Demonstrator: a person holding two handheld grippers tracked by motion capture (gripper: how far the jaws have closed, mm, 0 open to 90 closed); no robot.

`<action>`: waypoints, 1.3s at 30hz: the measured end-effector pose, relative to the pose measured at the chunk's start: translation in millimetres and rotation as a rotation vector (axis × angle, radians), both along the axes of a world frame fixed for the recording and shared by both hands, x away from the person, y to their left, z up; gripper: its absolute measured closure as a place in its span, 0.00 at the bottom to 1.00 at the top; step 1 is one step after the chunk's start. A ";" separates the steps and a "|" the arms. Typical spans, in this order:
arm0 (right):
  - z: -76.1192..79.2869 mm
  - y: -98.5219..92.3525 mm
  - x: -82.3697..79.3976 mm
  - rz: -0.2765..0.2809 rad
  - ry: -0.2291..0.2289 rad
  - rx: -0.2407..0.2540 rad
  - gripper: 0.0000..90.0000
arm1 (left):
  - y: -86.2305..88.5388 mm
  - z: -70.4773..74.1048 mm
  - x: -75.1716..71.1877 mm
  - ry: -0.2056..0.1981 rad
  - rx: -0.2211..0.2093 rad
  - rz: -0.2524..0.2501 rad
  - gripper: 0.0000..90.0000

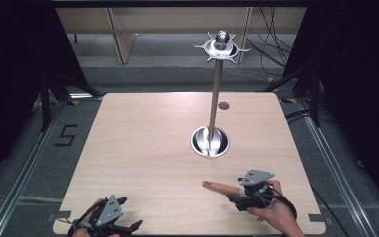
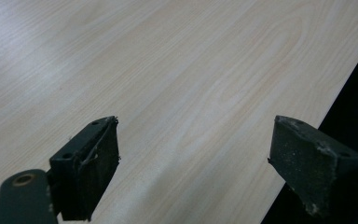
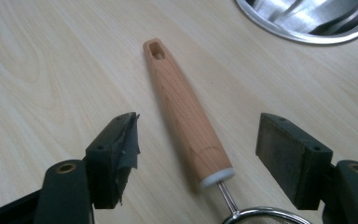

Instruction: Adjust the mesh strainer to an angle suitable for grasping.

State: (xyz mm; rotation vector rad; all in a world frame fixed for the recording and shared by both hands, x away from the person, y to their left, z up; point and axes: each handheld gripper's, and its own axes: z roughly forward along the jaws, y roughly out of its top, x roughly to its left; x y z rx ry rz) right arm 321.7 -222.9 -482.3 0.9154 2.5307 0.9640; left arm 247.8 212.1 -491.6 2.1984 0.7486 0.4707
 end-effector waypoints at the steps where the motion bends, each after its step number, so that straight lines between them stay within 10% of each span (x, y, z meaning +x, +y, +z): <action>1: 0.2 0.8 0.9 0.005 0.011 -0.012 0.35 | 0.1 0.1 0.1 0.000 0.004 -0.001 0.17; 22: -10.3 21.0 22.6 0.067 0.073 -0.154 0.53 | -0.8 -1.6 -1.6 0.004 -0.012 -0.001 0.17; 39: -10.2 17.7 29.8 0.110 0.134 -0.160 0.66 | -1.3 -1.8 -1.9 0.002 -0.002 -0.009 0.17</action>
